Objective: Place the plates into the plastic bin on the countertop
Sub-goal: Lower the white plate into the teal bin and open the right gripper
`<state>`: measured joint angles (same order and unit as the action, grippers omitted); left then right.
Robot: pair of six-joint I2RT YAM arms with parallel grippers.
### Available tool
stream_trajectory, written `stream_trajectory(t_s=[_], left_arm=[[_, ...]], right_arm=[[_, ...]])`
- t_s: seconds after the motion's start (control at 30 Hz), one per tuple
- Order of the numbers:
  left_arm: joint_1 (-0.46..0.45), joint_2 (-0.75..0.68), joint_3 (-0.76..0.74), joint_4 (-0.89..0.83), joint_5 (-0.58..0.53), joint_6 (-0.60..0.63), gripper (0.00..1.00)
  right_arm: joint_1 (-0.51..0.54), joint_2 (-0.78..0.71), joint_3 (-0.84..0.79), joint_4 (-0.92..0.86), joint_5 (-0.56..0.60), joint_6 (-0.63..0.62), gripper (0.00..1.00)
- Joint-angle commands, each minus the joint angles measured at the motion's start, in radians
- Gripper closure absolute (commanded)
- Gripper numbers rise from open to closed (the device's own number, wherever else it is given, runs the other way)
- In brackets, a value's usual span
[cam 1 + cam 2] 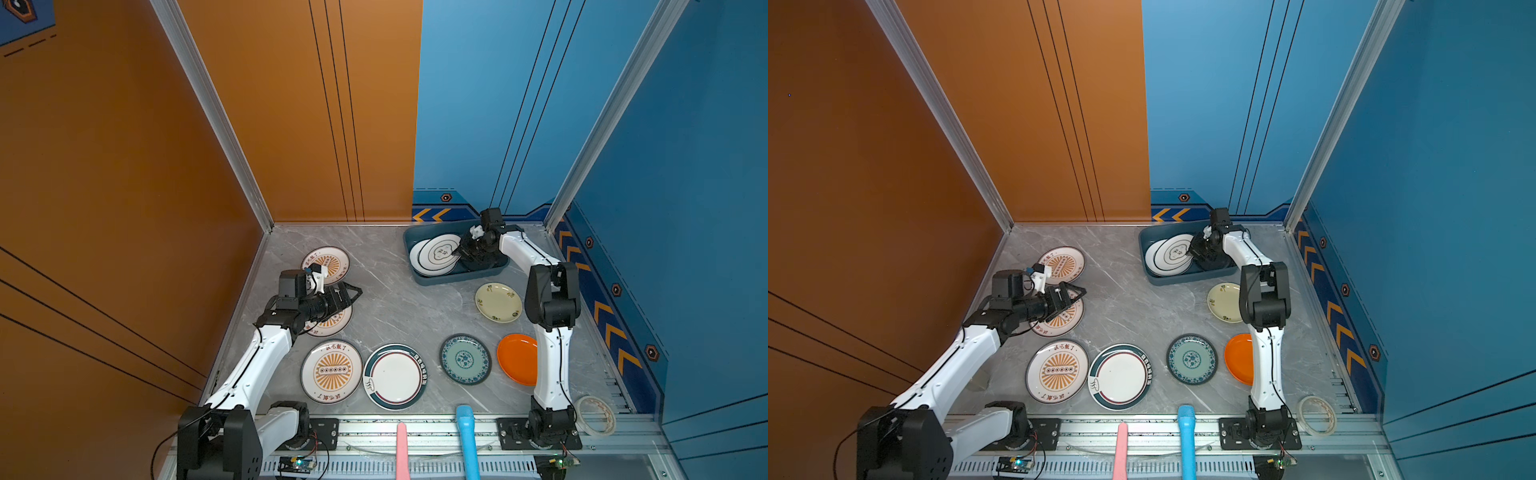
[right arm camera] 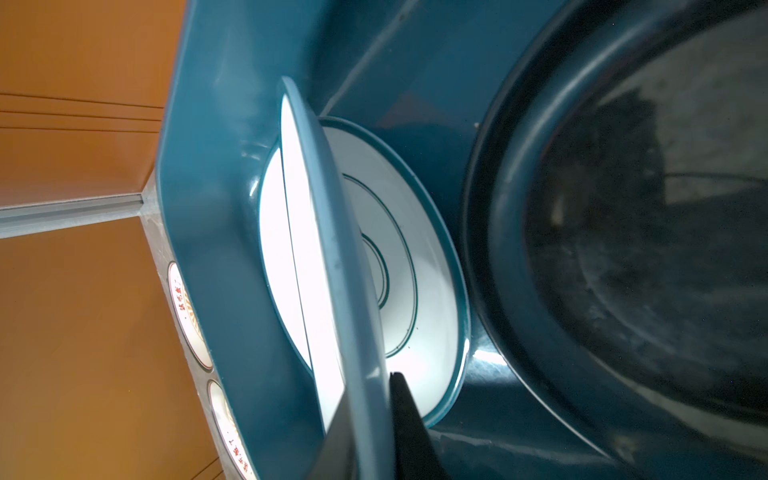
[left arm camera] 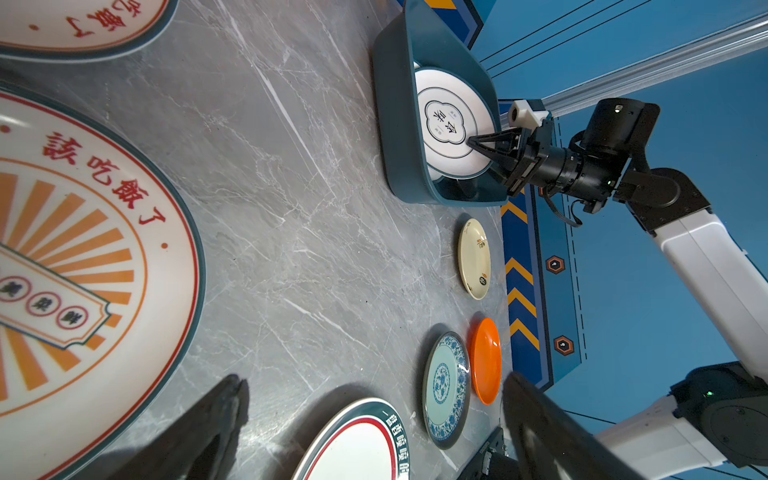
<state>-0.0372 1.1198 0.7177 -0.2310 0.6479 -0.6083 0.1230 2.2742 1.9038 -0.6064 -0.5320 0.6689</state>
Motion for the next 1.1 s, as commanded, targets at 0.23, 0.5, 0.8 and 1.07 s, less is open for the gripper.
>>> stream_trajectory(t_s=[0.23, 0.5, 0.8, 1.07], left_arm=[[0.011, -0.011, -0.019, -0.002, 0.029, 0.018, 0.02], [0.014, -0.008, -0.021, 0.002, 0.029, 0.016, 0.02], [0.025, -0.006, -0.026, -0.001, 0.029, 0.015, 0.02], [0.044, -0.012, -0.017, -0.019, 0.003, 0.006, 0.02]], right_arm=[[0.014, 0.039, 0.083, -0.149, 0.093, -0.068, 0.69], [0.035, 0.06, 0.119, -0.204, 0.137, -0.104, 0.65], [0.052, 0.076, 0.152, -0.248, 0.177, -0.134, 0.62], [0.043, 0.009, 0.166, -0.257, 0.205, -0.144, 0.61]])
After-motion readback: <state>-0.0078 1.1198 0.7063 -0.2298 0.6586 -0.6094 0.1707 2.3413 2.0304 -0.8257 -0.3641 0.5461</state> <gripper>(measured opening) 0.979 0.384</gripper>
